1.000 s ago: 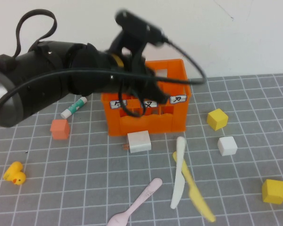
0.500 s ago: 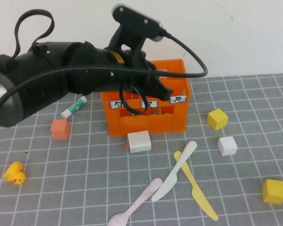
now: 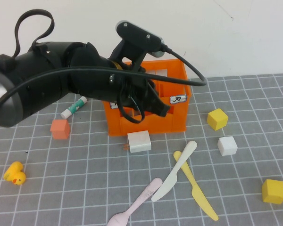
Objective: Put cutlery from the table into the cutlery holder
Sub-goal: Pick up the knife
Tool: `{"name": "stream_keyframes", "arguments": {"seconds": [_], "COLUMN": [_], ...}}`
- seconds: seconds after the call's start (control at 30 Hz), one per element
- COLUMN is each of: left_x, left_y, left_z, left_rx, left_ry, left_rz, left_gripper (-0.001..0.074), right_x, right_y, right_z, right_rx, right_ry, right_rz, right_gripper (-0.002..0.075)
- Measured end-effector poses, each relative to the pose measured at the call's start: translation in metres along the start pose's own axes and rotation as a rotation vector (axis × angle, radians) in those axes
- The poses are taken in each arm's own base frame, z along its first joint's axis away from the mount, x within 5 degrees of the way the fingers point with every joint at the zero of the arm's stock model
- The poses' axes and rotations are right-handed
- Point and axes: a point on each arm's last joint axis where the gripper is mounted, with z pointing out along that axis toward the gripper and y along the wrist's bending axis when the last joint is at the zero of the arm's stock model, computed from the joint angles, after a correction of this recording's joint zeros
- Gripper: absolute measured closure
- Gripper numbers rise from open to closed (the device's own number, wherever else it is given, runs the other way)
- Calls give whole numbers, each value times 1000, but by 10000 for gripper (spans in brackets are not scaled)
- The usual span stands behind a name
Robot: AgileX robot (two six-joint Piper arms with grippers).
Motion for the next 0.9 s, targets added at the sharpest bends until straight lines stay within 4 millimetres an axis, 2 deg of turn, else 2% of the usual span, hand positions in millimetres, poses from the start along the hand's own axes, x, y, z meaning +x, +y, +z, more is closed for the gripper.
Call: {"name": "stream_keyframes", "arguments": {"seconds": [0.3, 0.5, 0.57, 0.7, 0.9], "left_x": [7, 17, 23, 38, 55], "left_y": [-3, -11, -15, -23, -40], "left_z": [0, 4, 13, 49, 91], "left_rx": [34, 122, 170, 271, 250], "left_ry": [78, 185, 232, 282, 304], "left_rz": [-10, -88, -125, -133, -84], "left_gripper": [734, 734, 734, 734, 734], "right_x": [0, 0, 0, -1, -1], "right_y": [0, 0, 0, 0, 0], "right_z": [0, 0, 0, 0, 0], "right_rx": [-2, -3, -3, -5, -5], "right_ry": [-3, -5, -5, -7, -8], "right_rz": [5, 7, 7, 10, 11], "right_gripper": [729, 729, 729, 729, 729]}}
